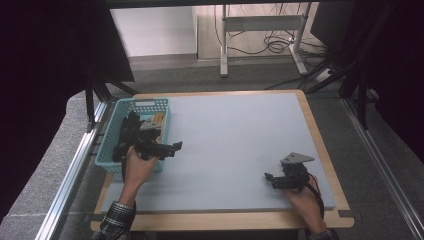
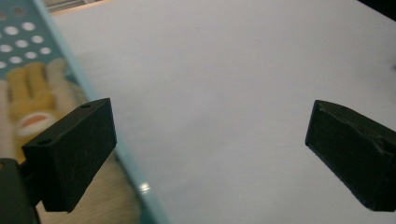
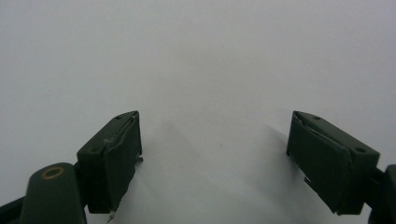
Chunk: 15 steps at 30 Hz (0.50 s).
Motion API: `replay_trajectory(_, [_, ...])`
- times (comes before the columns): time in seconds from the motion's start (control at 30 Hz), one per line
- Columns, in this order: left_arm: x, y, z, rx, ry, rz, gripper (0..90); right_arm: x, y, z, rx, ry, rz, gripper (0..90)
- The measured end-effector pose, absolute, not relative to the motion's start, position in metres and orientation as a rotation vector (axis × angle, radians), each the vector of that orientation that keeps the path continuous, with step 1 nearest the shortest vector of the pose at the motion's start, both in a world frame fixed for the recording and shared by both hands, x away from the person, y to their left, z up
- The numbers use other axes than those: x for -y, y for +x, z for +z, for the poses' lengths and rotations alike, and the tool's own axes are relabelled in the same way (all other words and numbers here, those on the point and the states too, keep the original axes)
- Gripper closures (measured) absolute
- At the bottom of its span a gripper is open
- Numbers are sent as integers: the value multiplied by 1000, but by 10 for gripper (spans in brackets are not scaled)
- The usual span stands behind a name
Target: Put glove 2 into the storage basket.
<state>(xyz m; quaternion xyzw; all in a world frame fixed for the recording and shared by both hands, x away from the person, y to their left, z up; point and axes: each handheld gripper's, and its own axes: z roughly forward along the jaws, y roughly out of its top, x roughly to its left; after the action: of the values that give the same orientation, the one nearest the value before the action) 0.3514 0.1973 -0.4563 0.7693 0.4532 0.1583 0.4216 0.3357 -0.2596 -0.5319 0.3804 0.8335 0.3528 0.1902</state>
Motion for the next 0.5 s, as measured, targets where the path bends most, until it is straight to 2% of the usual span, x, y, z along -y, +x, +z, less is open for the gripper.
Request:
replay_trajectory(0.27, [-175, 340, -467, -1059, 1915, 334, 24, 260, 336, -532, -2343, 1069, 991, 174])
replay_trajectory(0.5, [-151, 326, -474, -985, 1946, 331, 21, 260, 336, -532, -2343, 1068, 991, 174])
